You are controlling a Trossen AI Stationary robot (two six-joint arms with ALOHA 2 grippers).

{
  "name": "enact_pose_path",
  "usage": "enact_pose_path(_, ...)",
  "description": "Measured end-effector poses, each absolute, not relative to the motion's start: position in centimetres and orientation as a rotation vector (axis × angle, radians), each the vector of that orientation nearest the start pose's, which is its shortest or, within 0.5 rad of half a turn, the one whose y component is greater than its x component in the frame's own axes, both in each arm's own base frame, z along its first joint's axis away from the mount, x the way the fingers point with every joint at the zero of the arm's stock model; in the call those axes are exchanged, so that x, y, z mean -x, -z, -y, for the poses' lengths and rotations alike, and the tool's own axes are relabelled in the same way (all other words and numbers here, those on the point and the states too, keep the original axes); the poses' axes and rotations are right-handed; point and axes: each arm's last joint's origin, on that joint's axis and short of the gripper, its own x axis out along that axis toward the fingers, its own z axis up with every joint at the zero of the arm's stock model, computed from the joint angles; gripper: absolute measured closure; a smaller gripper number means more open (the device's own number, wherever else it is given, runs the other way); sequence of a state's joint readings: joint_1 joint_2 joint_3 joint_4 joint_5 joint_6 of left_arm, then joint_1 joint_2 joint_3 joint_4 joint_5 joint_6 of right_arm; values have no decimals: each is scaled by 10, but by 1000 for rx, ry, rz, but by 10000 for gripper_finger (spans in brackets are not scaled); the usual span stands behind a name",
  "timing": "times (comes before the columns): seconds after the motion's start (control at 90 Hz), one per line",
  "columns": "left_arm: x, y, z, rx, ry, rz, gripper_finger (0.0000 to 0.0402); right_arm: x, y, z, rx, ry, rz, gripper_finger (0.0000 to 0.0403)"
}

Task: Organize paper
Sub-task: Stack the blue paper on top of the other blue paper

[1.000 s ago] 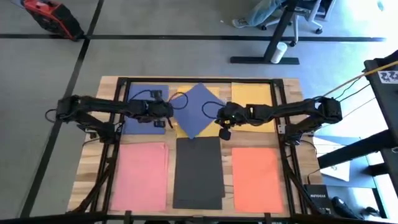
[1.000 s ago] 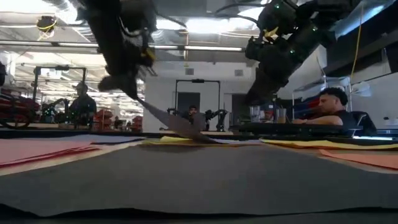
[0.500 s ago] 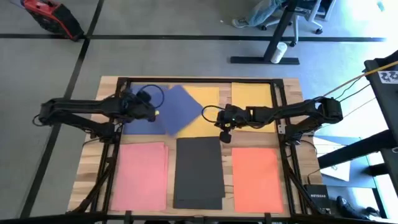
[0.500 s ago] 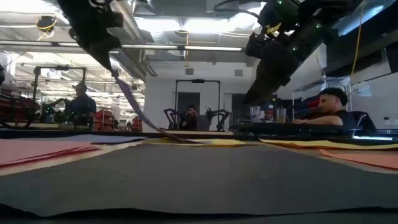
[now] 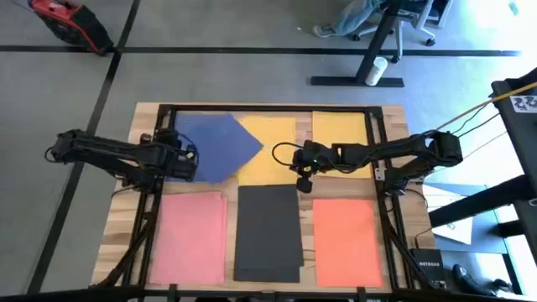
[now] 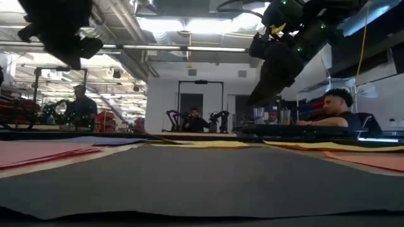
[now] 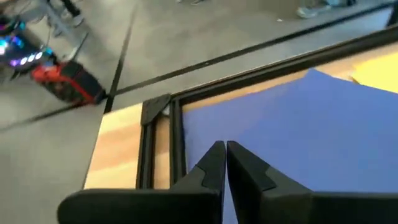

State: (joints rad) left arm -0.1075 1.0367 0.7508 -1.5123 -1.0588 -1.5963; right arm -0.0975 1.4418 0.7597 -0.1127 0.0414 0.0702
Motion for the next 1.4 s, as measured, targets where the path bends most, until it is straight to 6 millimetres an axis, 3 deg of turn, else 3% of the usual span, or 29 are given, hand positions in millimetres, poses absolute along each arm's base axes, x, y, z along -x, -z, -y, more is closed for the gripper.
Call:
enact_pose_path(0.244,-115,-228,-7,274,-1505,-493,401,-281,-189,29,-108,166,-782,403)
enact_pose_path(0.4,-120,-227,-1,240,-1427,-483,401,-290,-184,36,-128,238,-722,403)
enact_pose_path(0.656,-150,-226,9,169,-1197,-504,401,-308,-170,79,-189,339,-719,403)
enact_pose_path(0.833,-181,-233,4,168,-973,-584,401,-325,-169,113,-253,350,-712,398)
enact_pose_path(0.944,-196,-240,-2,170,-816,-577,401,-333,-170,132,-361,321,-703,373)
enact_pose_path(1.122,-214,-254,-12,170,-562,-479,401,-339,-158,158,-488,378,-732,297)
enact_pose_path(1.233,-218,-249,-22,232,-389,-432,401,-341,-149,167,-561,403,-750,265)
enact_pose_path(1.4,-218,-237,-35,296,-264,-355,397,-349,-144,173,-573,405,-745,256)
